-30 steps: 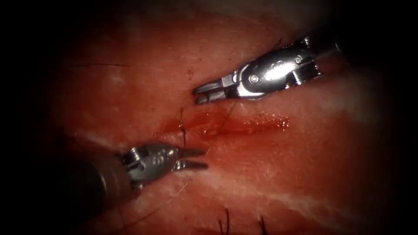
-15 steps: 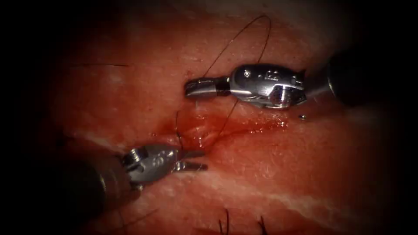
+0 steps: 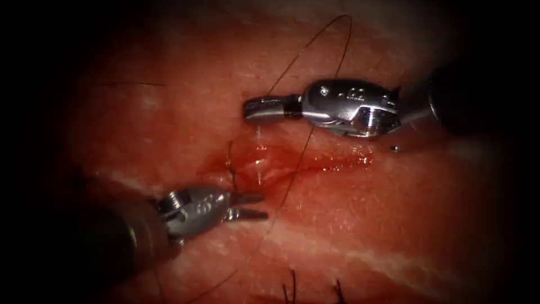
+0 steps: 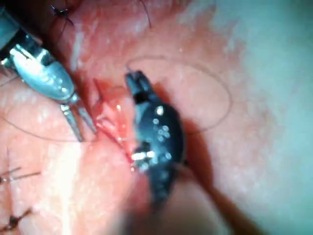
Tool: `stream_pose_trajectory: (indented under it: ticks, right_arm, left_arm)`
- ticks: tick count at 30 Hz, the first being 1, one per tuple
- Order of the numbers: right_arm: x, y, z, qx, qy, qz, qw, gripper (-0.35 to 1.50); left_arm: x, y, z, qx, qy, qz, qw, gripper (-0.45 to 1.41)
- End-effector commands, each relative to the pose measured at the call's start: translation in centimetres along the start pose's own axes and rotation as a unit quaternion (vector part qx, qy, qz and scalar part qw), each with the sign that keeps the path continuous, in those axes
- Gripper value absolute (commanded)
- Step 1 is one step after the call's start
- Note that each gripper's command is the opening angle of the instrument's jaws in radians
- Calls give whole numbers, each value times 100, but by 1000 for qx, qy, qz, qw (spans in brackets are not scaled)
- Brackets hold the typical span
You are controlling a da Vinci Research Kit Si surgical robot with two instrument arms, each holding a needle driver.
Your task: Wound Closure
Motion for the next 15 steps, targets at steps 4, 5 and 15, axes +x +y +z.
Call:
stream_pose_trajectory:
  ticks: [4,5,15]
  right_arm:
    - [-7,7,3,-2,-2,4,1000,-35]
    - [-7,8,3,-2,-2,5,1000,-35]
    - [-7,15,3,-5,-1,-6,1000,-35]
  left_arm:
    - [-4,4,10,-2,0,0,1000,-5]
    - [-4,4,10,-2,0,0,1000,-5]
    - [-5,4,9,-2,0,0,1000,-5]
